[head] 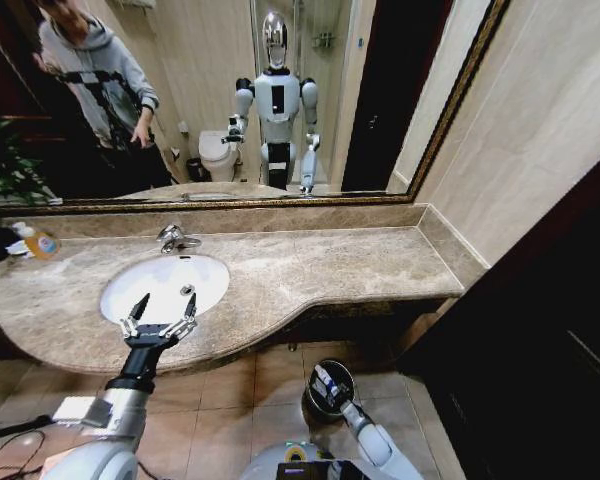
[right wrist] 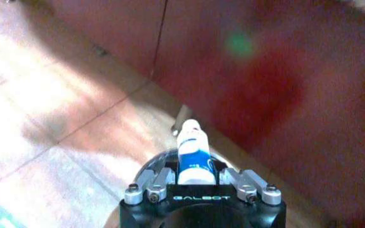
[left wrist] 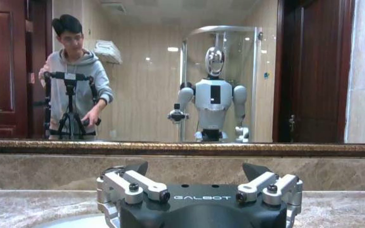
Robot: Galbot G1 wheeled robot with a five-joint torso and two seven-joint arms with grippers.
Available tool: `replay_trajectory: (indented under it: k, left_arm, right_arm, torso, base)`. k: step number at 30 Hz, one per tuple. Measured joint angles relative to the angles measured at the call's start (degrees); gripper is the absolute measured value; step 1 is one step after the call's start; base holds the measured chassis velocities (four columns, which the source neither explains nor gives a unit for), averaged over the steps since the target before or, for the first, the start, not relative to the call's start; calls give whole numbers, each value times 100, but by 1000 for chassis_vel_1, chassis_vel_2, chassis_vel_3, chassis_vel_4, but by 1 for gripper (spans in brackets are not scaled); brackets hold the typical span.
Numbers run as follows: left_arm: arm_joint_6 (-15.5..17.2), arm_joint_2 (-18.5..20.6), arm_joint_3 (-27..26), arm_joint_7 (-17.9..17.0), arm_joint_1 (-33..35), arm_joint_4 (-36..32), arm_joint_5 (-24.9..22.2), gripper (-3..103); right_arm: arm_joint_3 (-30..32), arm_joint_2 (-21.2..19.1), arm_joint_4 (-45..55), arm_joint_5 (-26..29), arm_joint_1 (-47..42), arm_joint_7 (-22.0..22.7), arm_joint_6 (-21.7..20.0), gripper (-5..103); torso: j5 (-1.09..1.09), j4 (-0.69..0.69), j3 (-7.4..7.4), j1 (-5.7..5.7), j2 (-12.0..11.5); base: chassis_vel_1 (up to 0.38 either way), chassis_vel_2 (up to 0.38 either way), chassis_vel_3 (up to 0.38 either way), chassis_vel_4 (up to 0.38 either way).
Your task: Pick up the trash from the sink and place it in the trash bin.
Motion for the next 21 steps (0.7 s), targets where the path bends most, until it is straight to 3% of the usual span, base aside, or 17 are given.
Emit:
replay_trajectory:
  k: [21]
  left_arm:
    - [0,0,0,0,0,0,0,100]
  right_arm:
    - [-106,84,-1385,-346,739,-67,240,31]
  torso:
    - [0,0,0,0,0]
  base:
    - [0,0,0,0]
